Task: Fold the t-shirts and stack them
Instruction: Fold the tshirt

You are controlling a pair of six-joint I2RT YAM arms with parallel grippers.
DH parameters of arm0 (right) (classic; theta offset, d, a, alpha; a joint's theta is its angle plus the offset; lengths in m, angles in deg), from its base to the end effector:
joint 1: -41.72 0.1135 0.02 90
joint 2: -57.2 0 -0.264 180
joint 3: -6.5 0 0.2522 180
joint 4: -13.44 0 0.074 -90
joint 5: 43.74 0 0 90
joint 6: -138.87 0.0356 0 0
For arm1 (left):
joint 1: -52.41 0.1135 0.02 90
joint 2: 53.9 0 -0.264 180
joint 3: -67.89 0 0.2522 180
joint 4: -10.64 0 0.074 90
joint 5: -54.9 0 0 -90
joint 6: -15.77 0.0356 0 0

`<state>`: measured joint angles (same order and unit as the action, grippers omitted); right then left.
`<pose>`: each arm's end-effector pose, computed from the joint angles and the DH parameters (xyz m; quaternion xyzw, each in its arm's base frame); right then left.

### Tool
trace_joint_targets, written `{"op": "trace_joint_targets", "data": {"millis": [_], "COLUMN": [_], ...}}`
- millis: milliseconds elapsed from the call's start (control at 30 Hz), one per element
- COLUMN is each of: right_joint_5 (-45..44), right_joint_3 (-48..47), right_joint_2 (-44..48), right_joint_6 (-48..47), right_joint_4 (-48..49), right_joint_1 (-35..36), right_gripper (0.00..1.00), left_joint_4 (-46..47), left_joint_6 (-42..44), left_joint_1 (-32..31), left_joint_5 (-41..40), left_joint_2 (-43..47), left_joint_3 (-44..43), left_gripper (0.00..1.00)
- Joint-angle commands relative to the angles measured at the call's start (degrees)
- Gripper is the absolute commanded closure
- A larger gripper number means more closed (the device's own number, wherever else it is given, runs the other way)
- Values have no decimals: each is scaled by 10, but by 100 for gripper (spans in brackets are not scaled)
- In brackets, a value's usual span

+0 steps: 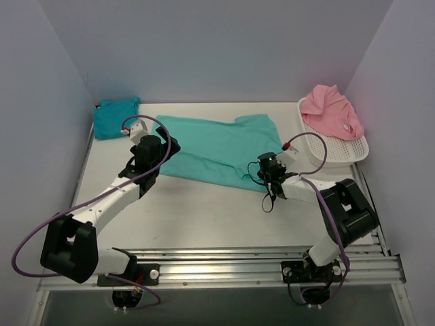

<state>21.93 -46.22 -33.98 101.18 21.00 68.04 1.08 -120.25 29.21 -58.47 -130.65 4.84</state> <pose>0.2882 0.1262 0.1659 0.2925 0.8052 0.1636 0.4891 0.2836 -0.1062 0.2686 -0.2710 0.7796 -0.1667 0.5394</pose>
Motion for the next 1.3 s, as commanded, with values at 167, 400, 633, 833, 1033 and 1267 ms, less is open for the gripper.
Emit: {"op": "trace_joint_targets", "data": {"millis": [167, 400, 633, 833, 1033, 1267], "right_joint_5": [-32, -40, -49, -96, -128, -113], "right_joint_3": [-118, -204, -273, -310, -357, -385], "right_joint_2": [-30, -121, -203, -213, -182, -122], "right_joint_6": [-20, -24, -13, -12, -30, -65], "right_joint_4": [-35, -44, -62, -97, -135, -129], "right_joint_1": [-7, -17, -35, -54, -78, -80], "right_gripper": [100, 100, 52, 0, 0, 0], "left_joint_4": [34, 34, 34, 34, 29, 29], "left_joint_6": [9, 14, 19, 23, 27, 73], "left_joint_1": [1, 2, 5, 8, 9, 23], "left_joint_5": [-4, -10, -12, -14, -13, -13], "left_joint_2": [-16, -18, -23, -24, -24, -88], "left_joint_3": [-17, -17, -17, -17, -21, -90], "left_gripper": [6, 6, 6, 6, 6, 6]}}
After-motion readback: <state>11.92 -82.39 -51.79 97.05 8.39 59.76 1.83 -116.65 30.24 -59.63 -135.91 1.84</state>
